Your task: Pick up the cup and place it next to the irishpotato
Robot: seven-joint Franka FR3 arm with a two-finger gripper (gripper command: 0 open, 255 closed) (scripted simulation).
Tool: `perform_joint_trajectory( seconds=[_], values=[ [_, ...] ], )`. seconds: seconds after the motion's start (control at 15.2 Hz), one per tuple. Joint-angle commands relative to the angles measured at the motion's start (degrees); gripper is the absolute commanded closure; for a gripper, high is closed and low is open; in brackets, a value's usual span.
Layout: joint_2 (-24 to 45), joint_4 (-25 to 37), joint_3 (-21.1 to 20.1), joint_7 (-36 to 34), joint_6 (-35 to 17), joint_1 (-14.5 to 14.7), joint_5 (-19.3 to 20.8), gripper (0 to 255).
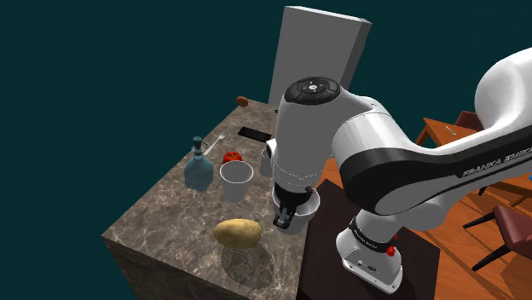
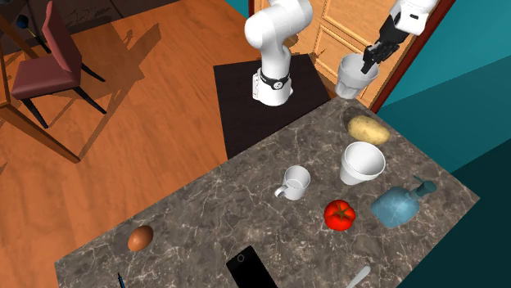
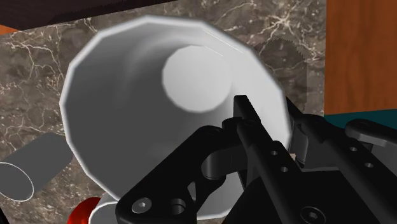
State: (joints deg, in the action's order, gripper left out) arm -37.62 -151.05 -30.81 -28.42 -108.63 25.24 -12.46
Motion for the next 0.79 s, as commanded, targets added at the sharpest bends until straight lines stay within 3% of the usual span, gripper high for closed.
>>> perform_joint_trajectory(
  seconds=[0.0,0.73],
  values=[
    [0.8,-0.9,-0.7,-0.3,-1.8,0.0,-0.2,255],
    [6.3,-6.1,-4.0,-1.7,-12.3,-0.7,-1.1,255]
  ],
)
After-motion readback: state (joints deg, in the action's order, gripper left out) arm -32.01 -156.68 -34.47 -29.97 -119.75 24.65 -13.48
